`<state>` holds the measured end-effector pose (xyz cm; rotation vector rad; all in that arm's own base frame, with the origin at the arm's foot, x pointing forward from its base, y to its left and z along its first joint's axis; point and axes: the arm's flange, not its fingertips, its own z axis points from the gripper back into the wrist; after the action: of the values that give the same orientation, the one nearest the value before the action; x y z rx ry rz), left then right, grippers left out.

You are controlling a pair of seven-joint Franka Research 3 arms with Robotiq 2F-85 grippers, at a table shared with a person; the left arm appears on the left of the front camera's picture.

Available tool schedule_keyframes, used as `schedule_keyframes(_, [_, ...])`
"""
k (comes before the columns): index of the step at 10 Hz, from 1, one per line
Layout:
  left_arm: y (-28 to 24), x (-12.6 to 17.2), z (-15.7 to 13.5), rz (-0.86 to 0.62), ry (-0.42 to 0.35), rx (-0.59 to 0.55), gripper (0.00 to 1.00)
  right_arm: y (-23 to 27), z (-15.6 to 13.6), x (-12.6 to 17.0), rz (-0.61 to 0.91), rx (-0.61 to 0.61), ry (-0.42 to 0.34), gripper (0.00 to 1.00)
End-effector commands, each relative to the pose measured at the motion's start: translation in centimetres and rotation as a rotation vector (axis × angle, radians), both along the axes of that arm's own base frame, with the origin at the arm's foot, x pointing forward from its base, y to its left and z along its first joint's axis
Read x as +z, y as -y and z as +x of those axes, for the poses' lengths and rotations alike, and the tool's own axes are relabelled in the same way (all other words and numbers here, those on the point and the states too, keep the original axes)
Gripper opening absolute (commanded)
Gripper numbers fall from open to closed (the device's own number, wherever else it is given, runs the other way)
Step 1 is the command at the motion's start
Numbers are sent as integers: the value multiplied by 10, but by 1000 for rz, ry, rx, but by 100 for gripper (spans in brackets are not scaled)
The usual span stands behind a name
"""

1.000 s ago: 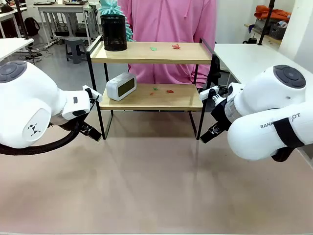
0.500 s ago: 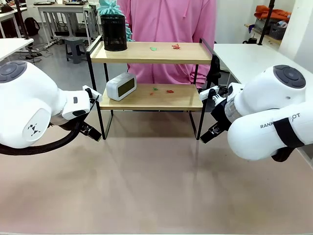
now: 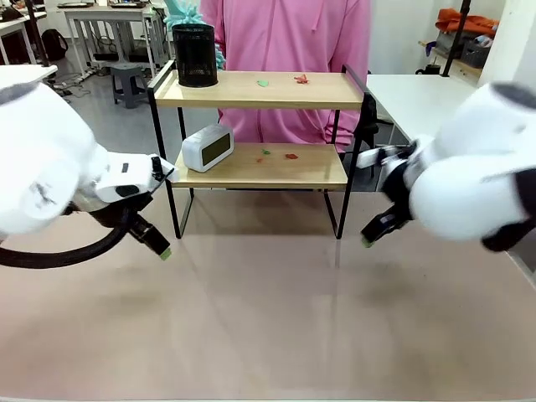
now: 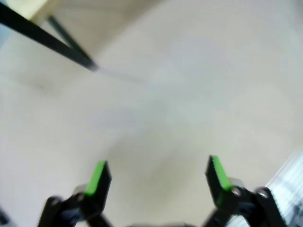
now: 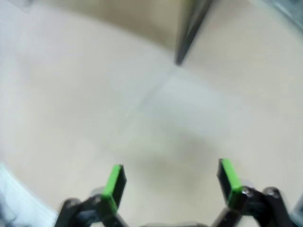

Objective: Clean the shelf.
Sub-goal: Pick up the Duster from the human.

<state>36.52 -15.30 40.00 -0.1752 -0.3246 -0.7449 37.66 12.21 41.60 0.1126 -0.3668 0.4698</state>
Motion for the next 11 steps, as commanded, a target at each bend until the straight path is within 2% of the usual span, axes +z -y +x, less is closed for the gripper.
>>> schedule_keyframes(1, [-96,97,-56,-167,-24,215,100,105,-37,93,444,-290,-42,100])
schedule_keyframes(2, [-142,126,-74,-375,66,316,100,165,-59,103,699,-380,-43,100])
schedule_keyframes(3, [-196,137,-92,-609,180,472,100,223,-84,99,980,-411,-42,100])
schedule_keyframes(4, [-249,128,-108,-837,240,660,100,272,-106,81,1155,-519,-28,100])
schedule_keyframes(5, [-298,106,-119,-1054,259,801,100,305,-124,50,1297,-672,-29,100])
schedule_keyframes(6, [-320,79,-118,-1152,214,926,100,318,-129,26,1368,-754,-31,100])
schedule_keyframes(7, [-318,55,-105,-1135,127,970,100,280,-133,84,791,-366,-108,100])
schedule_keyframes(8, [-326,137,-134,-720,59,614,100,280,-133,84,791,-366,-108,100])
schedule_keyframes(11, [-326,137,-134,-720,59,614,100,280,-133,84,791,-366,-108,100])
